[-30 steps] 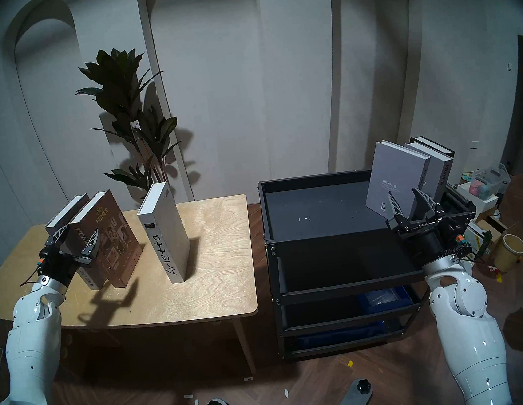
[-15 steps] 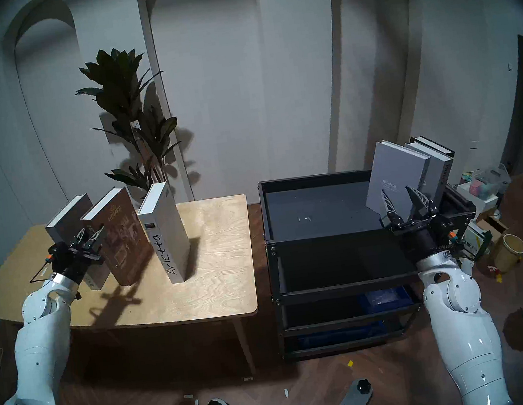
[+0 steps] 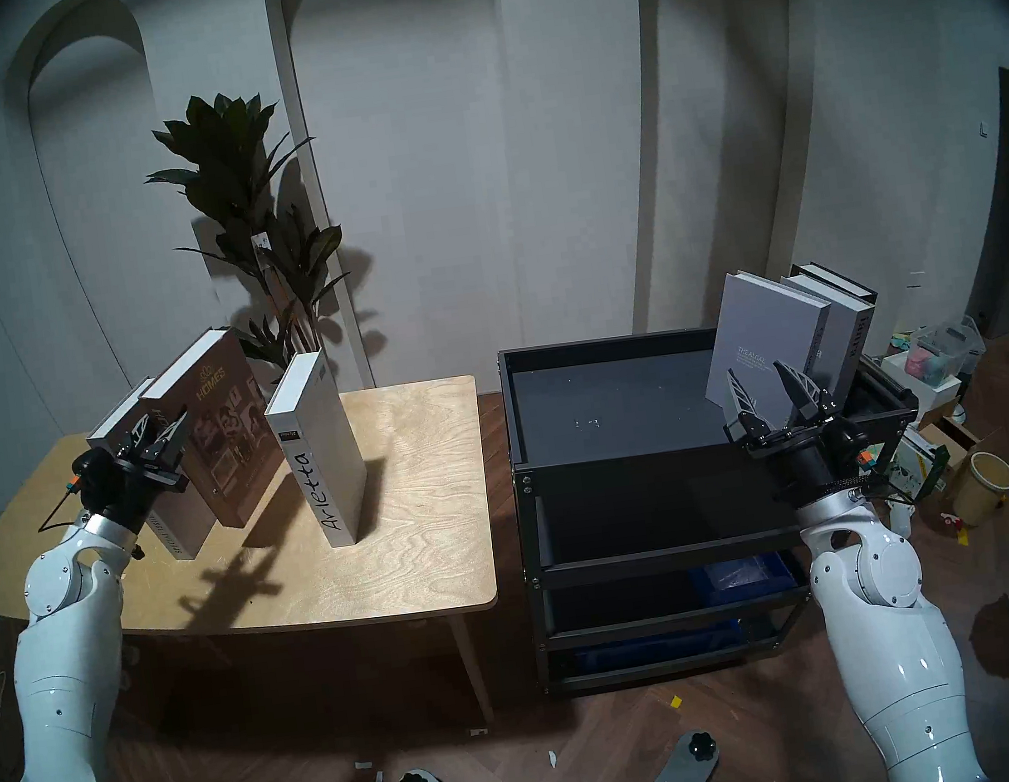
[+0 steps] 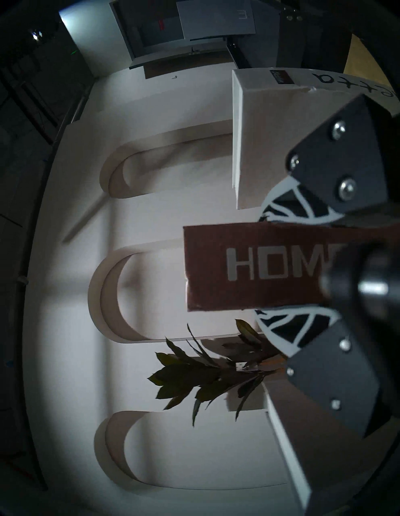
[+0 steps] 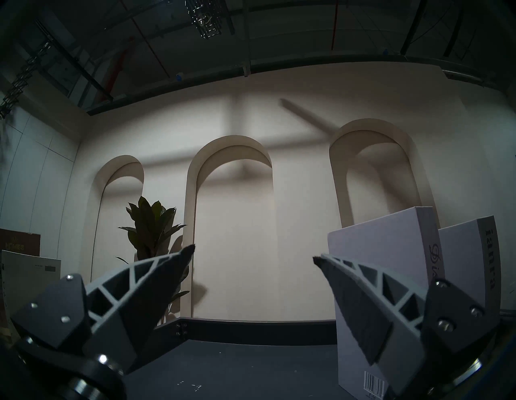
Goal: Move the books from the display table onto the shelf, standing them upright with spines facing out and tallest at one end
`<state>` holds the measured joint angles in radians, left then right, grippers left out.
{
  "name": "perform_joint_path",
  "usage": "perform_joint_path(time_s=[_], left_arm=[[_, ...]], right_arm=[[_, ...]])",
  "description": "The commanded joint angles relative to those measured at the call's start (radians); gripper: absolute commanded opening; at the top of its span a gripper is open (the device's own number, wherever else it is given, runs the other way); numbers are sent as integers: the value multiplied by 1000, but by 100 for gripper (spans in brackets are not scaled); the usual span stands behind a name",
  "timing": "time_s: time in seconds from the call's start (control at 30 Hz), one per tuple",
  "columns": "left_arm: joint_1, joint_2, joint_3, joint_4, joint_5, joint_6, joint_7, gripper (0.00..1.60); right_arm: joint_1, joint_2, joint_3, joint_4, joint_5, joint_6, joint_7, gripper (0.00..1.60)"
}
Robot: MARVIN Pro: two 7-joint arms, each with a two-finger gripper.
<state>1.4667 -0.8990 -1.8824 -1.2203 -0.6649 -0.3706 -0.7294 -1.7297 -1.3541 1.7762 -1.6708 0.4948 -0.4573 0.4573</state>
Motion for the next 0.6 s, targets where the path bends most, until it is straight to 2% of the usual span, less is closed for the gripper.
perform_joint_path(time_s=[0.0, 0.17, 0.57], left_arm=[[1, 46, -52, -119, 30, -62, 7, 0], [-11, 71, -73, -185, 69, -104, 5, 0], [-45, 87, -123, -345, 98, -133, 24, 0]], right_arm=[[-17, -4, 6, -37, 11, -16, 8, 160], [-31, -5, 9, -48, 17, -18, 15, 160], [-66, -6, 29, -66, 36, -22, 30, 160]])
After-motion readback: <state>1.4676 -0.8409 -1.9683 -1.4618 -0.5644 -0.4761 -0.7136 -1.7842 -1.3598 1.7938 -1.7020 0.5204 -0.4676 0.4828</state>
